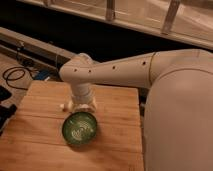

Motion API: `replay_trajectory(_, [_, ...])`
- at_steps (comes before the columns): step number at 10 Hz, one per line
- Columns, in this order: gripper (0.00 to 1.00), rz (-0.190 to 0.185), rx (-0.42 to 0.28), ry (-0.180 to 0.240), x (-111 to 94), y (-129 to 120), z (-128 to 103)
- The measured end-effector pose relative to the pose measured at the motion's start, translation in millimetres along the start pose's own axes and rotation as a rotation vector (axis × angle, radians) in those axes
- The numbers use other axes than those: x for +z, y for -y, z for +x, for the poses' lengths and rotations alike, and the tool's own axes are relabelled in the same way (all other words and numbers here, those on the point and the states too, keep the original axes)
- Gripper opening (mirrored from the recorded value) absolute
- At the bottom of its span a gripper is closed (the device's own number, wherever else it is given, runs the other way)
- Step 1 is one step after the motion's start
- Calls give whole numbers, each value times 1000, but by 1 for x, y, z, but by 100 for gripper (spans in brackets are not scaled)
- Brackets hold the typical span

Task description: Place the bottle in the ceramic bowl

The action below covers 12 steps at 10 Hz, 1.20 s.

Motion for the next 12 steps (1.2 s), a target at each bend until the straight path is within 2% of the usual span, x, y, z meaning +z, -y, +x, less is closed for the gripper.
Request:
replay_trajectory(2, [65, 12, -19, 14, -3, 1, -3])
replay_trajectory(3, [65, 20, -58, 28, -8, -3, -6])
replay_trajectory(4, [65, 33, -150, 50, -17, -14, -14])
replay_trajectory(5, [65, 54, -277, 63, -26, -28, -25])
replay_trajectory(8, [65, 82, -645, 77, -45, -82, -67])
replay_trajectory(9, [65, 90, -723, 79, -49, -92, -79])
replay_trajectory(11, [65, 98, -837, 79, -53, -109, -93])
replay_trajectory(12, [65, 100, -856, 78, -53, -112, -96])
